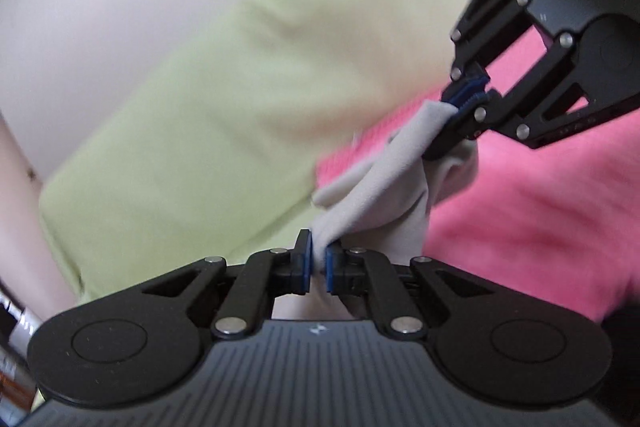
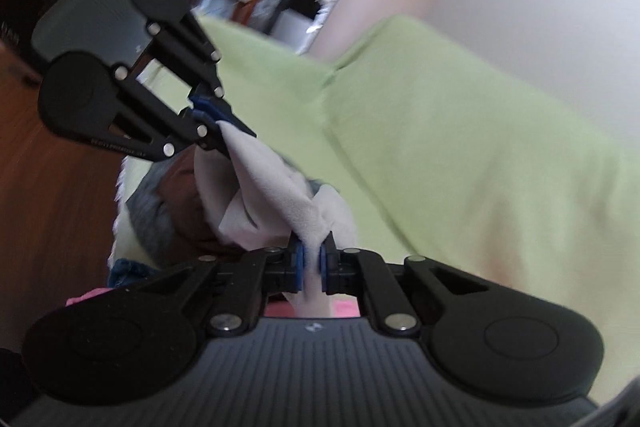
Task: Fold clothes
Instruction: 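Lift the beige shirt with both grippers and carry it onto the pink blanket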
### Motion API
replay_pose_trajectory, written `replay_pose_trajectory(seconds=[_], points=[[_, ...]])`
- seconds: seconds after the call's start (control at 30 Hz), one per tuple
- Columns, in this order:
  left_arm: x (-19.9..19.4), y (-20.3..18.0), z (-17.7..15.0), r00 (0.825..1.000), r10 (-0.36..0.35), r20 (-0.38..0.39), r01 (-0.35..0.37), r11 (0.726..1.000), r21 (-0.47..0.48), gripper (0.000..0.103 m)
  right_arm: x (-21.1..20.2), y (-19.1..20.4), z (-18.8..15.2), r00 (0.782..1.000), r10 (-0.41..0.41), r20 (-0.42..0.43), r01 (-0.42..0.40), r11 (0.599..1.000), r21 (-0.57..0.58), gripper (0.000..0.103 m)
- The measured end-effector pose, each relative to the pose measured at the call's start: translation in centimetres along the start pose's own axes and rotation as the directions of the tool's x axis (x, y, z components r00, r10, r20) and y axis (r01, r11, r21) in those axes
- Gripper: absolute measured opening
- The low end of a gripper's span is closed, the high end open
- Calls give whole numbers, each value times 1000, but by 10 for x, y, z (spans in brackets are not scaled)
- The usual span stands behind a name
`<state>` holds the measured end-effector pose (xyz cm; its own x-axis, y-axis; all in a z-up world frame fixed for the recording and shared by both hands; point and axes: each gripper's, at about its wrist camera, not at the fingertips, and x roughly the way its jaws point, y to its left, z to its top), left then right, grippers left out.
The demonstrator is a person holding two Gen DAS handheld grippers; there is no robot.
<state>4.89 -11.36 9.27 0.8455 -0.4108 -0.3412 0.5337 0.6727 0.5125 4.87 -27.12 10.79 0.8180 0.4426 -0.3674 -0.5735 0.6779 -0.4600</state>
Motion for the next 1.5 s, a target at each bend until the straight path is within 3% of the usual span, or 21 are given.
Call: replay_pose_trajectory(seconds=[0.17, 0.27, 0.4, 0.53, 0.63, 0.73, 0.83, 0.87, 0.93, 1.03, 1.07, 1.1, 1.17, 1.2, 1.27, 1.3, 1.33, 1.37, 1.43, 1.5], points=[[2, -36, 75, 982, -127, 142, 125, 992, 21, 3, -82, -46, -11, 986, -163, -18, 164, 984, 64, 5], [5, -61, 118, 949, -231, 214, 229, 973, 33, 3, -140, -78, -25, 970, -242, -36, 244, 956, 162, 5], [12, -92, 145, 900, -370, 232, 369, 928, 50, 3, -201, -98, -59, 957, -281, -78, 291, 911, 291, 5], [13, -110, 152, 869, -453, 200, 450, 891, 62, 3, -241, -93, -87, 962, -257, -90, 271, 874, 403, 5], [5, -111, 164, 863, -470, 184, 456, 882, 117, 3, -263, -91, -103, 978, -203, -47, 199, 840, 504, 5], [-7, -111, 192, 863, -465, 198, 438, 883, 168, 3, -282, -100, -111, 986, -162, 40, 103, 779, 619, 5], [10, -122, 232, 854, -482, 197, 442, 871, 216, 5, -296, -119, -124, 976, -177, 128, 29, 684, 729, 5], [24, -132, 243, 842, -505, 189, 465, 858, 219, 6, -298, -123, -130, 973, -185, 137, 18, 655, 755, 5], [59, -161, 252, 817, -556, 154, 522, 826, 214, 11, -296, -133, -158, 968, -221, 122, 22, 554, 832, 5], [129, -220, 250, 758, -651, 40, 638, 754, 158, 26, -293, -138, -212, 962, -271, 28, 84, 393, 916, 5], [149, -238, 246, 743, -669, -3, 663, 736, 135, 38, -291, -136, -234, 960, -279, -27, 123, 332, 935, 5], [159, -247, 234, 736, -677, -27, 674, 727, 130, 47, -289, -134, -260, 955, -282, -91, 168, 262, 950, 5], [176, -264, 214, 719, -693, -53, 693, 710, 124, 50, -288, -126, -290, 944, -274, -186, 246, 202, 948, 6], [183, -269, 209, 717, -696, -47, 696, 708, 120, 52, -288, -119, -306, 932, -267, -244, 298, 183, 937, 6], [189, -269, 203, 734, -678, -37, 677, 729, 102, 54, -289, -107, -333, 908, -254, -332, 377, 155, 913, 6], [192, -261, 193, 771, -636, -29, 636, 768, 75, 55, -290, -102, -343, 891, -252, -377, 422, 152, 894, 6], [194, -254, 185, 789, -614, -30, 615, 787, 54, 55, -292, -99, -354, 867, -254, -430, 474, 151, 867, 6], [198, -243, 175, 806, -591, -35, 592, 806, 15, 56, -295, -96, -365, 839, -256, -480, 525, 150, 838, 7], [201, -221, 156, 819, -571, -53, 568, 821, -61, 60, -295, -91, -385, 787, -252, -562, 603, 124, 788, 12], [202, -206, 140, 820, -567, -75, 559, 822, -106, 61, -292, -91, -381, 745, -303, -595, 654, 156, 740, 36]])
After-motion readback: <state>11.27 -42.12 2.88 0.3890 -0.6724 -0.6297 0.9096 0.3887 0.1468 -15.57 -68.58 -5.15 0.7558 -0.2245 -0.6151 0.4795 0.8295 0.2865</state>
